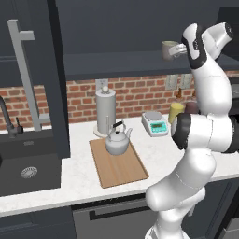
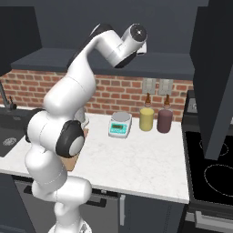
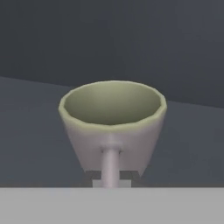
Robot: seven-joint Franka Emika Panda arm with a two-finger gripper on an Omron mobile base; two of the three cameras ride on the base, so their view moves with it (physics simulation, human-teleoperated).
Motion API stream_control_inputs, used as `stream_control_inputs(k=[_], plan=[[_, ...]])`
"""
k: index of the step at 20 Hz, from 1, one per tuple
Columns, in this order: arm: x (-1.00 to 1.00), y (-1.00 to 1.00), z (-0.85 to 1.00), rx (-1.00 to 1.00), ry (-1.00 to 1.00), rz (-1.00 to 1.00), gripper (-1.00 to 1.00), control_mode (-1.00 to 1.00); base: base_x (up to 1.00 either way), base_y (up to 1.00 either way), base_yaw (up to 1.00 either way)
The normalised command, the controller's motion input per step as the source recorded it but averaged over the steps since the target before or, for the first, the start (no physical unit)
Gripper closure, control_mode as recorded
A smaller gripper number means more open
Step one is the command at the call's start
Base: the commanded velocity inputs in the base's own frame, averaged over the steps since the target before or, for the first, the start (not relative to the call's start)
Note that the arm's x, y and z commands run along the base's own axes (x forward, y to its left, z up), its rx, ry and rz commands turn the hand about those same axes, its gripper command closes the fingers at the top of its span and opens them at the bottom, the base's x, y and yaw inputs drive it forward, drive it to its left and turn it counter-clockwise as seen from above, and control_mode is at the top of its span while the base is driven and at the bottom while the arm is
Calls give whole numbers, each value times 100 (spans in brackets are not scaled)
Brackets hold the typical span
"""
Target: Pick the kettle from the counter and place it on the tray. Then pick the mug from the cabinet and place it on the tray. Then close the cabinet doors.
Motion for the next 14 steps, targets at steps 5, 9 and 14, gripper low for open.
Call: stream_control_inputs(k=[5, 9, 14], plan=[[-44, 0, 5, 0, -2, 3, 100, -100, 0, 0, 0], [-76, 0, 5, 0, 0, 0, 100, -100, 0, 0, 0], [-92, 9, 0, 0, -1, 0, 100, -100, 0, 0, 0]])
